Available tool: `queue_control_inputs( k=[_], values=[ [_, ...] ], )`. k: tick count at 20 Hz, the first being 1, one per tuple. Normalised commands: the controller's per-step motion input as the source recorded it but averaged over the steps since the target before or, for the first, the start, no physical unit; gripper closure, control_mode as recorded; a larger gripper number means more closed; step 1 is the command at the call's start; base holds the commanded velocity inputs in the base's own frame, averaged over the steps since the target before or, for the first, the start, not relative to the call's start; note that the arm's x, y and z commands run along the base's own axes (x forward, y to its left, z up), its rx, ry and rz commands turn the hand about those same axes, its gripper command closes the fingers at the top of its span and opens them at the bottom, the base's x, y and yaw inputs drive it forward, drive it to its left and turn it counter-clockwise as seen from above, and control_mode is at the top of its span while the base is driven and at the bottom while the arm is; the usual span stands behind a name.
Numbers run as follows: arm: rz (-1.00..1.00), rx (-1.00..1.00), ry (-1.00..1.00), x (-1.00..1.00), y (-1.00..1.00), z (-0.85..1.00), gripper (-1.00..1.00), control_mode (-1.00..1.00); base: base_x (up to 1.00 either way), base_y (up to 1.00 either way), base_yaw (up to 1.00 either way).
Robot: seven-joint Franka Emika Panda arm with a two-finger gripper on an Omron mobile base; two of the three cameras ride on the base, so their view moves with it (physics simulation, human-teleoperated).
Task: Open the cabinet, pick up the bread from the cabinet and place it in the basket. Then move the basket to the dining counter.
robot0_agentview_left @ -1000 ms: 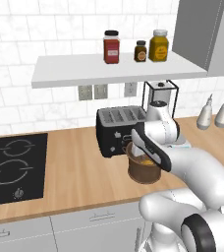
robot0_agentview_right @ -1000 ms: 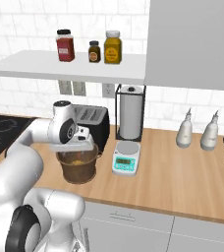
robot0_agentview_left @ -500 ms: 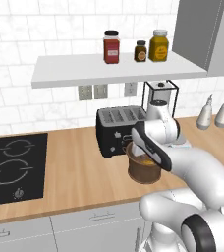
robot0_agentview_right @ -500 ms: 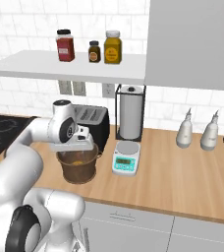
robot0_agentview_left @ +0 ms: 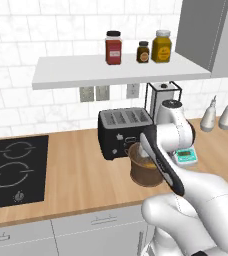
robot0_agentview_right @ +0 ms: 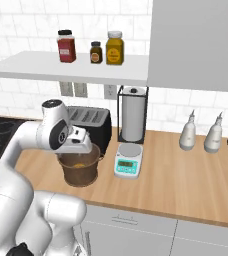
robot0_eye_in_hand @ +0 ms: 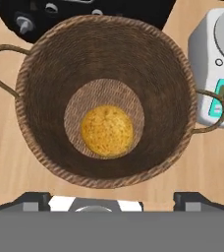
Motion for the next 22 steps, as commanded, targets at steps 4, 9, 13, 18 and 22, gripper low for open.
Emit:
queue_control_inputs(
  k=[4,9,13,18,22],
  values=[
    [-0.22,0.06,-0.05,-0.14,-0.22,0.15,-1.00,-1.00,0.00,0.00,0.00],
    [-0.27,0.18,0.01,0.00,-0.36,0.00,-1.00,-1.00,0.00,0.00,0.00],
    [-0.18,0.24,0.09,0.09,-0.31,0.00,-1.00,-1.00,0.00,0.00,0.00],
    [-0.09,0.15,0.04,0.21,-0.14,-0.03,-1.00,-1.00,0.00,0.00,0.00],
    [0.00,0.01,0.02,0.37,0.00,-0.14,-1.00,-1.00,0.00,0.00,0.00]
  ],
)
